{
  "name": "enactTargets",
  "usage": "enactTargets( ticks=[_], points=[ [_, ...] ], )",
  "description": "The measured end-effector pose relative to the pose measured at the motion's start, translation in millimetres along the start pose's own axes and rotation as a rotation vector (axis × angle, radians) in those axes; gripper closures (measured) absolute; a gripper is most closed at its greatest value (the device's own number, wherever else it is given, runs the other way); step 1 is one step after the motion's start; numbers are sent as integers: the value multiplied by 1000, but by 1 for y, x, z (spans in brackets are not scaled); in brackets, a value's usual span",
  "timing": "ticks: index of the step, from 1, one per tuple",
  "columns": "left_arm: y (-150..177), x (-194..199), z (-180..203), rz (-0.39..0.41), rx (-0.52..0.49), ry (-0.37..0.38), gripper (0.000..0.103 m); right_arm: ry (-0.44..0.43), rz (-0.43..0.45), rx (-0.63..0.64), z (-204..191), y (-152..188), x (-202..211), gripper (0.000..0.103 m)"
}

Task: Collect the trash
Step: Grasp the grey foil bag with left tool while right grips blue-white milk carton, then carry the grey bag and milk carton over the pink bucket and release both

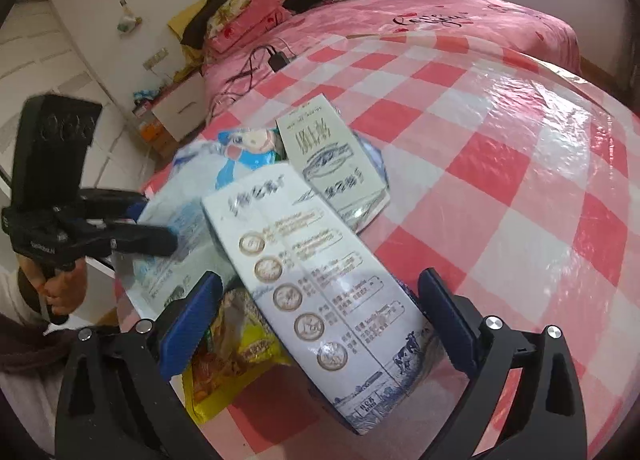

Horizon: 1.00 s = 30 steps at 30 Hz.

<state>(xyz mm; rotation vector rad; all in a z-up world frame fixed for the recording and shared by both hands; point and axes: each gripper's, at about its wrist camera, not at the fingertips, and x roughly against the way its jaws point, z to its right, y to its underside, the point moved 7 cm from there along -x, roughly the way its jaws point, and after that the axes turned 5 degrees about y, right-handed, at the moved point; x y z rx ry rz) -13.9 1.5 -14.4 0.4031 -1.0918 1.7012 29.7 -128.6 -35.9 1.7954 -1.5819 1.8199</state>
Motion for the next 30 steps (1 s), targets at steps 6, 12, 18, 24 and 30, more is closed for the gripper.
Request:
enactTargets(
  ticks=[6, 12, 18, 24, 30],
  points=[
    [3, 1, -1, 28, -4, -3, 65, 75, -36, 13, -14, 13, -1, 27],
    [5, 6, -2, 55, 7, 20, 69, 127, -12, -28, -27, 20, 8, 33],
    [6, 18, -1, 93, 13, 52, 70, 170, 34, -107, -37, 24, 18, 34],
    [6, 41, -2, 140, 7, 77, 70, 211, 82, -174, -50, 25, 30, 34],
    [4, 72, -10, 200, 8, 84, 70, 223, 114, -207, -66, 20, 39, 34]
  ],
)
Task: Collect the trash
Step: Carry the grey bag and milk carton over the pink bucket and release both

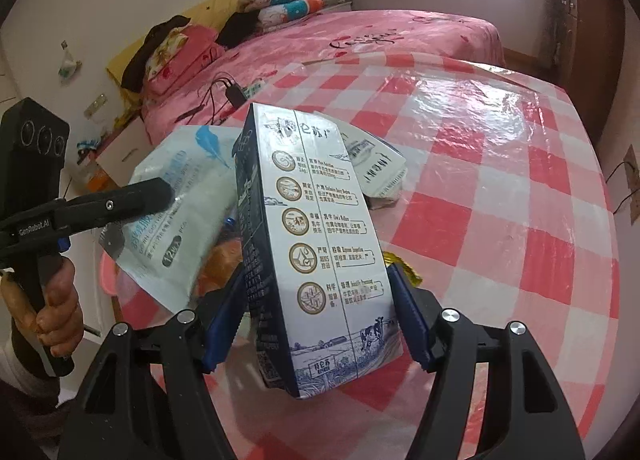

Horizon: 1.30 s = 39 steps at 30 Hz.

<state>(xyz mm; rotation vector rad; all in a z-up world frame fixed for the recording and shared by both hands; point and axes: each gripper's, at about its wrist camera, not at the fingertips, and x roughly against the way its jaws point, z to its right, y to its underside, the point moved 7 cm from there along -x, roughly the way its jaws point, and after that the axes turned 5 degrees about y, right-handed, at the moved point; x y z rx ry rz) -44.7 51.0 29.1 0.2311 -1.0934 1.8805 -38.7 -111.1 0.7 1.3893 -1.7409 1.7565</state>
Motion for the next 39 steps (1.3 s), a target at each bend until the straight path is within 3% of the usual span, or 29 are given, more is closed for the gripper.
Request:
enactTargets(
  ticks=[10, 19, 25, 31, 39],
  points=[
    [-9, 61, -21, 111, 3, -27, 70, -56, 18, -5, -44, -17, 7, 34],
    [-5, 119, -65, 190, 50, -102, 70, -159, 24, 64, -122, -41, 2, 34],
    [5, 166, -113, 239, 106, -217, 70, -252, -3, 127, -184, -55, -14, 34],
    [32, 213, -178, 270, 194, -384, 70, -344, -71, 218, -263, -56, -47, 34],
    [68, 238, -258, 242, 301, -542, 69, -398, -167, 307, -345, -43, -103, 33]
  ],
)
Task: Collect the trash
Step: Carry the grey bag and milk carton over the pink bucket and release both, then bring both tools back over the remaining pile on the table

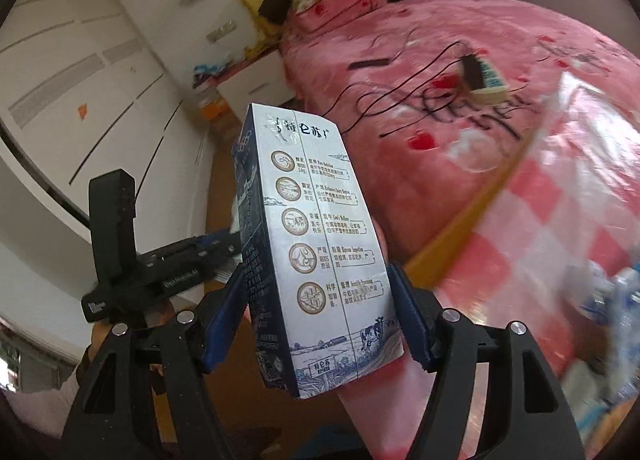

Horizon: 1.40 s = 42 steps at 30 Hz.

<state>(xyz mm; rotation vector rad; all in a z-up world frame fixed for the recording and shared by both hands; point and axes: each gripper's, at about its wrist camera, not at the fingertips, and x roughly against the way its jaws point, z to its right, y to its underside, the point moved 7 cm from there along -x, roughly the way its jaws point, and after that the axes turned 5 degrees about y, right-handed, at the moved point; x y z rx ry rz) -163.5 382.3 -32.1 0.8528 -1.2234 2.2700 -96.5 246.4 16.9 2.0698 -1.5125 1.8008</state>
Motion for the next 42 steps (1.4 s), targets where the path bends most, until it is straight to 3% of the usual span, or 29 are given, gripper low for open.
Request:
enactTargets(
  ticks=[2, 6, 11, 22, 42],
  points=[
    [5, -7, -16, -21, 8, -25, 68, -11, -29, -5, -7, -1, -22, 32],
    [13, -14, -47, -32, 16, -131, 30, -14, -49, -29, -11, -2, -52, 20],
    [19, -12, -65, -30, 0, -188, 23, 28, -16, -97, 7, 6, -44, 17],
    [17, -6, -44, 4, -58, -218, 16, 211, 94, -117, 41, 25, 11, 17],
    [20, -8, 75, 20, -219, -70, 15, 400, 178, -178, 87, 59, 76, 17]
  ],
)
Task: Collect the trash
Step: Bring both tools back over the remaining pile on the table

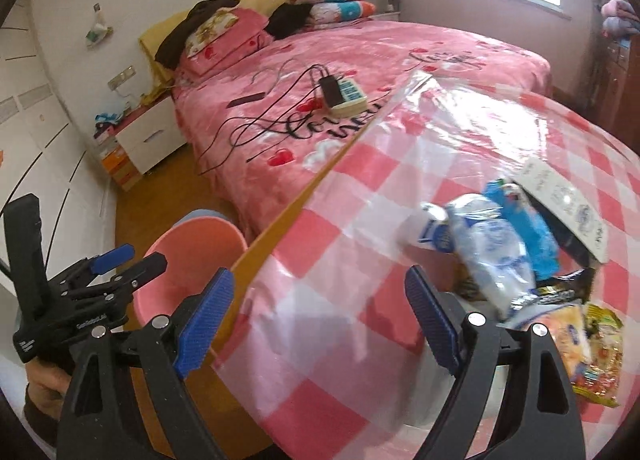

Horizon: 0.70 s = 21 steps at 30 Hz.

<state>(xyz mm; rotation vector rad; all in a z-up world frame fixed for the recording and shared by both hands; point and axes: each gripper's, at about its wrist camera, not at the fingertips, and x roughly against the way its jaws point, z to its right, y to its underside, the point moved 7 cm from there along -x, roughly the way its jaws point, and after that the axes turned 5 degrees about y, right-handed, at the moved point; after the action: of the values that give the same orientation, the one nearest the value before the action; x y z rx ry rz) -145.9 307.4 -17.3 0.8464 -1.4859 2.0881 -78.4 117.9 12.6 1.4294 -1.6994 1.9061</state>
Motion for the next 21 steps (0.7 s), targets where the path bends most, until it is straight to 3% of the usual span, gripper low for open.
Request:
enactTargets(
  ticks=[21],
  points=[
    [-7, 9, 87, 13, -128, 79, 15, 132, 108, -52, 62, 11, 44, 17]
  ],
)
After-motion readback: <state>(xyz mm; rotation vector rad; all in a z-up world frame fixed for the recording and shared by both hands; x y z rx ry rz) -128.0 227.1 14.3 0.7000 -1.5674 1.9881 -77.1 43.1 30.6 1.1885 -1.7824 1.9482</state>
